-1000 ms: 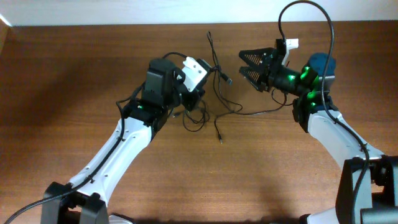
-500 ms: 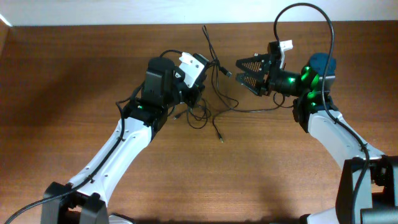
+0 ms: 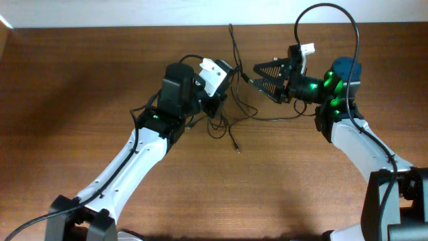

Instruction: Untangle cables

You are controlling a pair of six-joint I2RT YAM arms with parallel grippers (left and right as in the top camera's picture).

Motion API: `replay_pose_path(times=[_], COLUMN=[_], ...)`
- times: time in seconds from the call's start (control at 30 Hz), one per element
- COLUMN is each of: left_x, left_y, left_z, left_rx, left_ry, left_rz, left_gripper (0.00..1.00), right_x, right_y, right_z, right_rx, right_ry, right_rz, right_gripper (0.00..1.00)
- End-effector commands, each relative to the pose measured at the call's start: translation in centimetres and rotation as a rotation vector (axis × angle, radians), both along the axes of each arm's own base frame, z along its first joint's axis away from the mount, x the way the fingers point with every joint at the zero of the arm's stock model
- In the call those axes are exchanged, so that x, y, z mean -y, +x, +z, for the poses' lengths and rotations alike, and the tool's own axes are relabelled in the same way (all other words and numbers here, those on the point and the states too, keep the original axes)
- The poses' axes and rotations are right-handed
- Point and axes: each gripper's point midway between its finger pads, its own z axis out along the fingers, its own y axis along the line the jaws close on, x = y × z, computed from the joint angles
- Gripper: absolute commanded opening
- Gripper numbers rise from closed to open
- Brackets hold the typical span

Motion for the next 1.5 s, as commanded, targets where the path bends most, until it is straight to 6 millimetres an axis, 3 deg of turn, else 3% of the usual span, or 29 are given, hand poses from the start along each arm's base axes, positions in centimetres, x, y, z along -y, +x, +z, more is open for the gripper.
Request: replay_pose_path(times=[0.0,0.2,0.4,0.63,0.77,0.87,0.97,1.17,1.33,1.47], left_x=[0.7,1.6,4.0,3.8,2.7,2.6,2.7,4.8,7.2,7.4], left_y=[-0.6,-1.4,-3.0,-2.7,-1.5,-1.5,-1.6,-3.4,-6.2,-6.9], left_z=[0.2,0.3,0.3,0.2,-0.1,-0.1,0.0,1.3,4.5,4.4], left_rx=[-0.011,-0.023,-0.020,-0.014,0.005,0.005,0.004,0.003,0.067,0.050], left_ry=[-0.024,-0.048,-0.042,-0.028,0.010,0.013,0.008,-0.078,-0.207,-0.219], left_rz=[-0.032,-0.087,-0.145,-0.119,-0.037,-0.030,-0.040,-0.194,-0.421,-0.462], left_gripper=[0.00,0.00,0.00,0.00,0.00,0.00,0.00,0.00,0.00,0.00], right_x=[0.0,0.0,0.0,0.1,0.5,2.0,5.0,9.1,9.6,9.3], right_y=[-0.4,-0.4,-0.4,-0.2,0.4,1.8,3.8,5.6,5.3,5.0], right_z=[1.0,1.0,1.0,1.0,1.0,0.9,0.9,0.2,-1.6,-1.3], right_rx=[0.045,0.045,0.045,0.045,0.047,0.046,0.045,0.094,0.117,0.168], right_ry=[-0.003,-0.003,-0.003,-0.004,-0.006,-0.010,-0.016,-0.073,-0.155,-0.169], right_rz=[0.012,0.011,0.010,-0.005,-0.037,-0.125,-0.255,-0.397,-0.384,-0.351], right_gripper=[0.99,0.99,0.99,0.99,0.99,0.99,0.99,0.99,0.96,0.94])
